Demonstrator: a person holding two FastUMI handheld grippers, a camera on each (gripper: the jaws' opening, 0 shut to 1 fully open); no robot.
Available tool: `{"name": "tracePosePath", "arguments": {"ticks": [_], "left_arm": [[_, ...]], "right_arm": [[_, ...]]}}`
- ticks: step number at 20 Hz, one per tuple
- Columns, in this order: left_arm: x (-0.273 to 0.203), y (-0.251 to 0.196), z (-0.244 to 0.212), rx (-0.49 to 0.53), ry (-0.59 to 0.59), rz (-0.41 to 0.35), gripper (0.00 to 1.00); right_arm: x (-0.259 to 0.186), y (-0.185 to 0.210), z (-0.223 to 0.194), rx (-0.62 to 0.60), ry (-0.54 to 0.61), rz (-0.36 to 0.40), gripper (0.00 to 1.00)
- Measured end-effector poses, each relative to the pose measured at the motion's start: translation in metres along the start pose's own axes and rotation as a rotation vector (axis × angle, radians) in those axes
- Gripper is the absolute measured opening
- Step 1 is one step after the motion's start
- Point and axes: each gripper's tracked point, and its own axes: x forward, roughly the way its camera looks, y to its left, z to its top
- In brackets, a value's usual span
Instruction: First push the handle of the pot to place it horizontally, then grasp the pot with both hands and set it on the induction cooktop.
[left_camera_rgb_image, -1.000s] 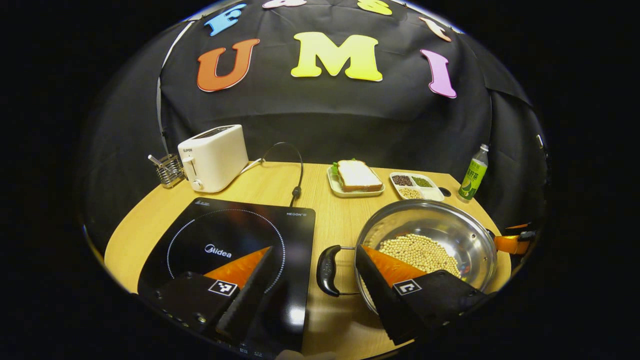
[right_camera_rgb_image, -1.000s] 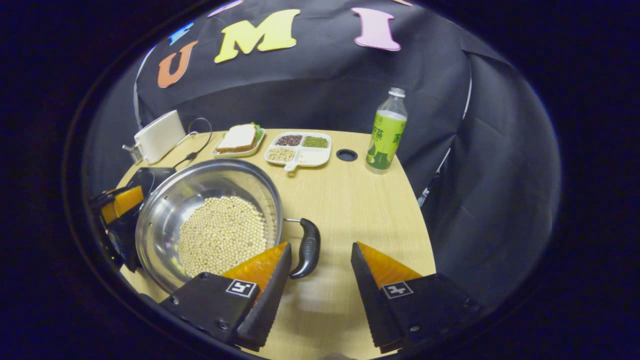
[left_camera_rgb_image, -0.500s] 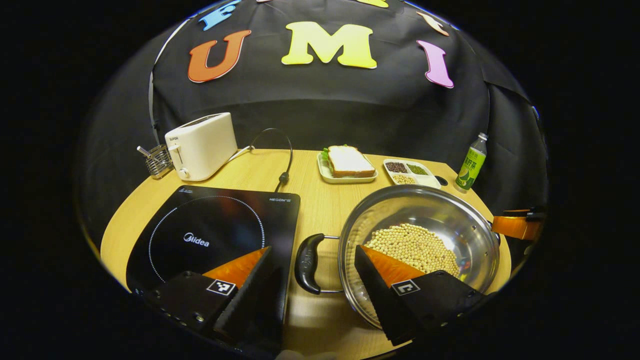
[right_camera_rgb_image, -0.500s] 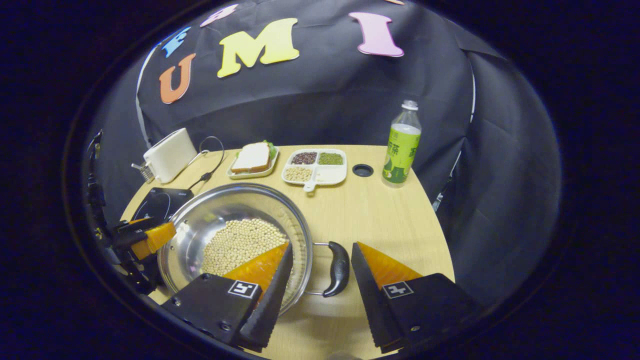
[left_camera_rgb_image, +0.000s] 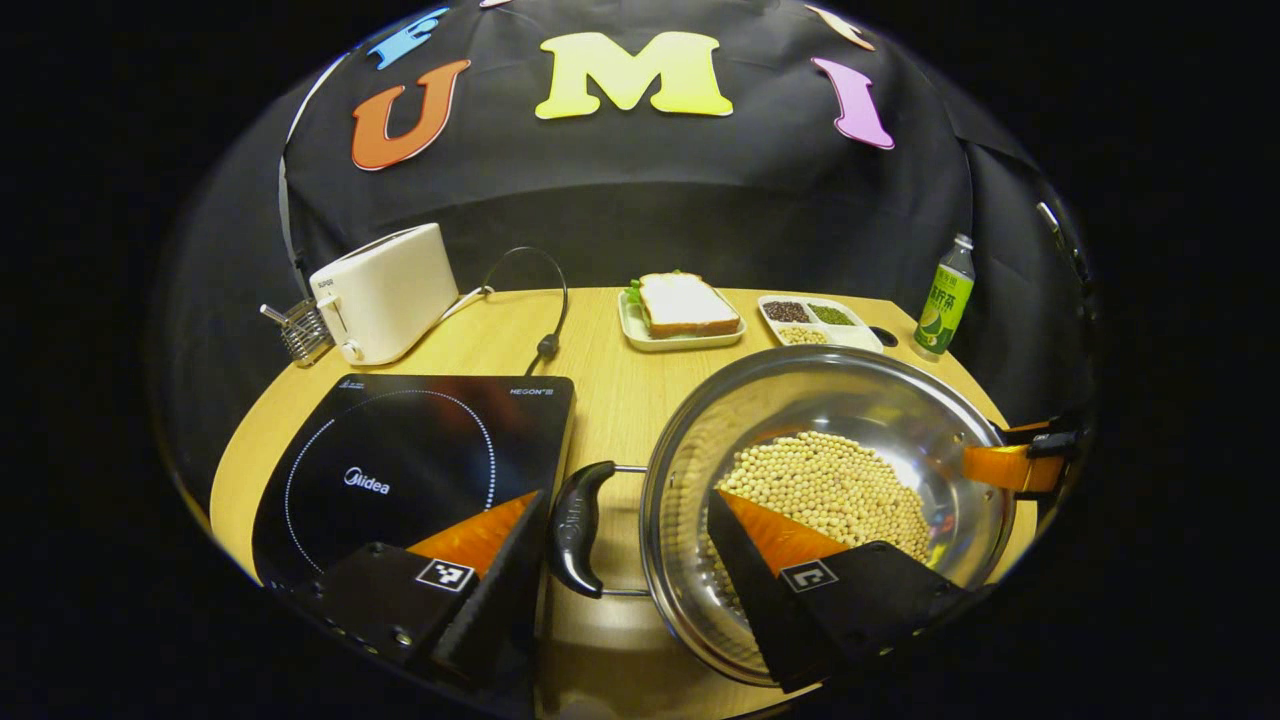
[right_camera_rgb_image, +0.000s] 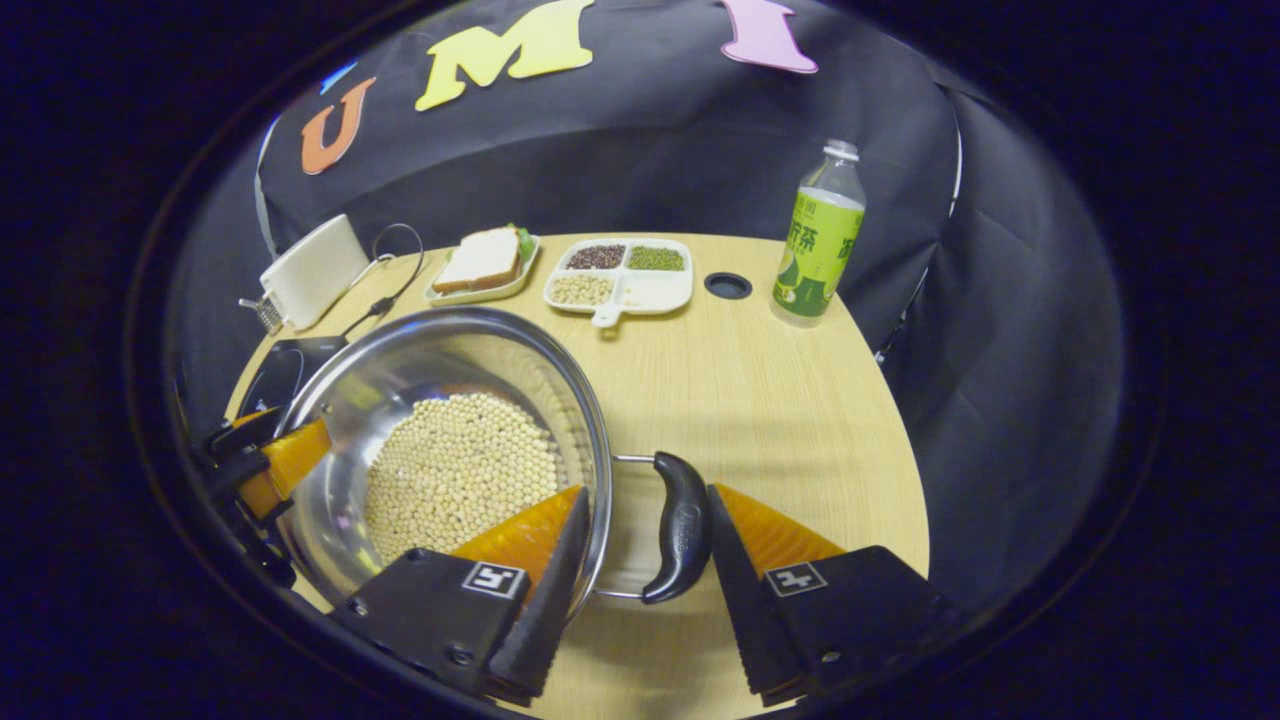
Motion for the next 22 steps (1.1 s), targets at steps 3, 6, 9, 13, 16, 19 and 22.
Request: {"name": "tracePosePath", "arguments": {"ticks": [3, 6, 9, 13, 16, 19, 22], "left_arm": [[0.007, 0.005, -0.004, -0.015, 0.017, 0.013, 0.66], [0.005, 0.007, -0.002, -0.008, 0.025, 0.007, 0.65], [0.007, 0.008, 0.0, 0.011, 0.014, 0.008, 0.6], [0.003, 0.009, 0.004, 0.007, 0.013, -0.006, 0.56], [-0.004, 0.014, 0.01, -0.003, 0.005, -0.01, 0.57], [-0.012, 0.024, 0.021, 0.006, -0.005, -0.011, 0.56], [-0.021, 0.036, 0.033, 0.005, -0.019, -0.012, 0.56]], "right_arm": [[0.0, 0.001, -0.003, 0.006, 0.007, -0.01, 0.67], [-0.001, 0.001, -0.002, 0.01, 0.008, -0.012, 0.64], [-0.002, 0.002, -0.004, 0.003, 0.018, -0.01, 0.55], [-0.01, 0.004, -0.001, 0.018, 0.01, -0.015, 0.53], [-0.021, 0.01, 0.007, 0.009, -0.007, -0.018, 0.53], [-0.031, 0.02, 0.013, 0.015, -0.016, -0.015, 0.53], [-0.043, 0.035, 0.02, 0.023, -0.037, -0.014, 0.53]]}}
